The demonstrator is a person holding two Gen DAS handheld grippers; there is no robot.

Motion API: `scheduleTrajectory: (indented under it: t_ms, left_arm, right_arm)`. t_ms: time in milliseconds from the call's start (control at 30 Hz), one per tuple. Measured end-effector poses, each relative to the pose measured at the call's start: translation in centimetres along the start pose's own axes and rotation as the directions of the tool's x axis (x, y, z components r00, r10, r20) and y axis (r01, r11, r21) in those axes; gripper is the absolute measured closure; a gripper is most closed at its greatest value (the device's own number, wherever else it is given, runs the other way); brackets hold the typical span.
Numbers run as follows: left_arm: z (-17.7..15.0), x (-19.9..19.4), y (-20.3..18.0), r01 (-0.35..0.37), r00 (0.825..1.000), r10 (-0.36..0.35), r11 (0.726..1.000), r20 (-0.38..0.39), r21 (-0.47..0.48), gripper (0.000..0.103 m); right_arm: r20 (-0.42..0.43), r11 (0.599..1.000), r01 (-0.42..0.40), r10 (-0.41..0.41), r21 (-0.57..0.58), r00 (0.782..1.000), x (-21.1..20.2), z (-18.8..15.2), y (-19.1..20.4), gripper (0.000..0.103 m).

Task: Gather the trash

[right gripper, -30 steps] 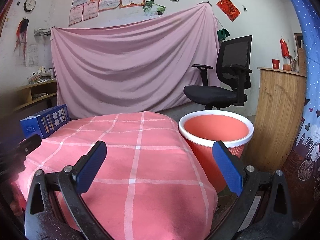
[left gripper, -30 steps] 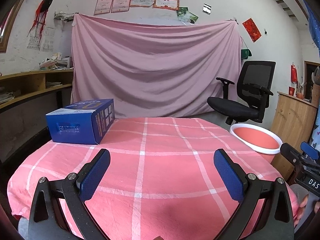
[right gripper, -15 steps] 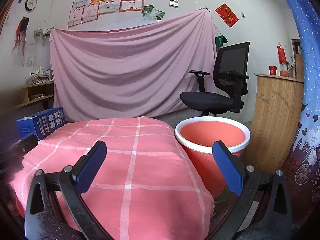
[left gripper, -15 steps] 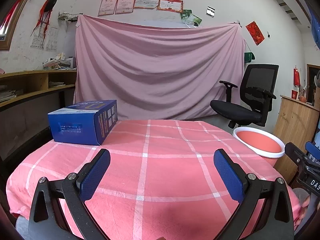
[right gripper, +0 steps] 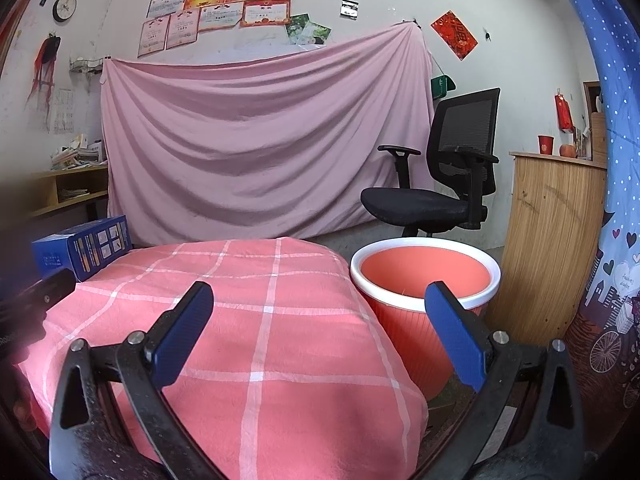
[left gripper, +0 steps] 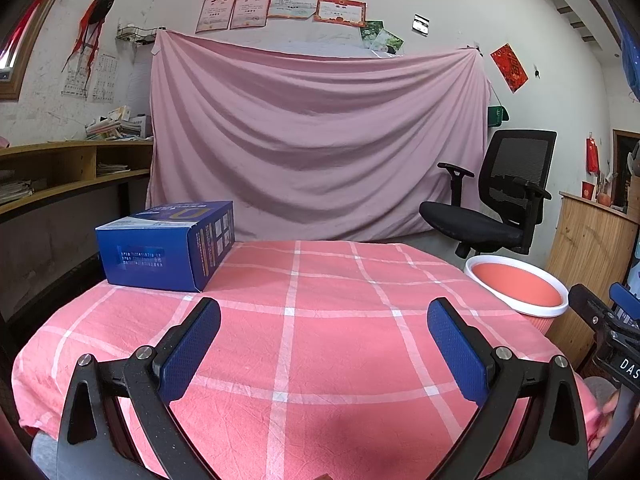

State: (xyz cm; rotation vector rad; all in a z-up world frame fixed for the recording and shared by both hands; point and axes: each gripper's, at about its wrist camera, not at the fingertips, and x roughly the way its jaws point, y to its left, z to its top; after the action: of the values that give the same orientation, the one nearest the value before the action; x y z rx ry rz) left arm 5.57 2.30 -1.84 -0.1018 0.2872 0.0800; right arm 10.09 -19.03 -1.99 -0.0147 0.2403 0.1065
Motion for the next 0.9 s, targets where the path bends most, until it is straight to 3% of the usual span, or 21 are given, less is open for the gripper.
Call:
scheduleTrajectory:
  t_ms: [900]
  left_arm:
    - [-0.1,-0.04,-0.14,0.0,1.0,0.0,1.0,0.001,0.0,0.002]
  right_arm:
    - [-0.009,1.0,-0.01,0.01,0.008,1.0,0.14,0.17,-0.12,0.0]
